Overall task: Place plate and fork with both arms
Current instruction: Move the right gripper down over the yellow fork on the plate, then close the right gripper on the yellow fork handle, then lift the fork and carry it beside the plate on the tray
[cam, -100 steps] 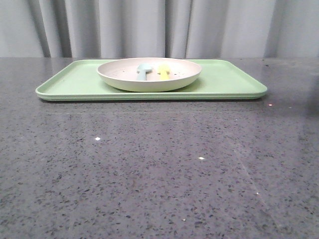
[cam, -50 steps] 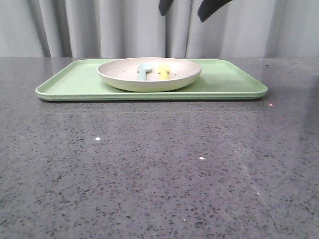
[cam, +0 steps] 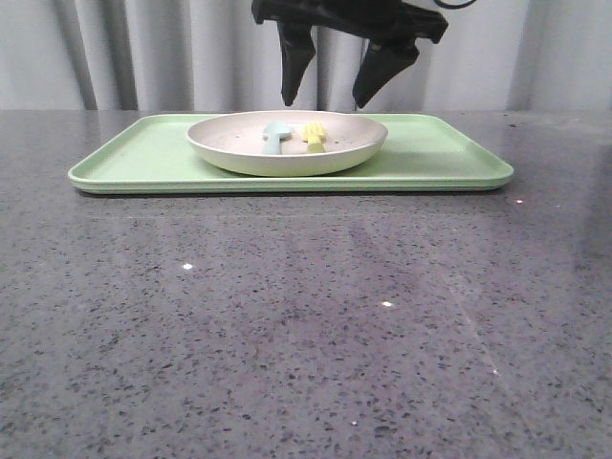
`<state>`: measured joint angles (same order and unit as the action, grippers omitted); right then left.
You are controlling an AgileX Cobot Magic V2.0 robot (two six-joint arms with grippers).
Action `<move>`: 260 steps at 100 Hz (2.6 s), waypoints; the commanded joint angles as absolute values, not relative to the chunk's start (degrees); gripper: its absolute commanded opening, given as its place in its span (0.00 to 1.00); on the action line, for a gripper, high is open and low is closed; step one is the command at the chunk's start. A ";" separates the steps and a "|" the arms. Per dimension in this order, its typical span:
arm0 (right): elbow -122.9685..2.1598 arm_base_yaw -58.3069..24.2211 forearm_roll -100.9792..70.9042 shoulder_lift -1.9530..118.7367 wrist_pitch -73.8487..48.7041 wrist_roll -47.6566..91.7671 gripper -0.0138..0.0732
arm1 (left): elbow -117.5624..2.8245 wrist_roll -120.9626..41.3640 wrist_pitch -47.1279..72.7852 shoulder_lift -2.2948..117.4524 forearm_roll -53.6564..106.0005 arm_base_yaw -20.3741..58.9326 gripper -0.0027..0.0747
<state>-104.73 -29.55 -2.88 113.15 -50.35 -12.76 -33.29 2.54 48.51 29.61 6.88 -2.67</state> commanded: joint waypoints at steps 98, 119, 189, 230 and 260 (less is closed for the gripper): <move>-106.88 -29.49 0.39 114.47 -47.79 -14.11 0.80 | -34.91 3.38 45.14 29.78 7.66 -2.70 0.44; -106.88 -29.49 0.39 114.81 -47.87 -14.11 0.80 | -34.91 3.38 45.14 29.78 7.66 -2.70 0.44; -106.88 -29.49 0.00 116.33 -49.79 -14.11 0.48 | -34.91 3.38 45.14 29.78 7.66 -2.70 0.44; -106.88 -29.49 0.00 116.33 -49.79 -14.11 0.09 | -34.91 3.38 45.21 29.78 7.66 -2.70 0.44; -109.06 -29.49 0.00 115.57 -51.71 -14.11 0.08 | -34.91 3.38 45.21 29.78 7.66 -2.70 0.44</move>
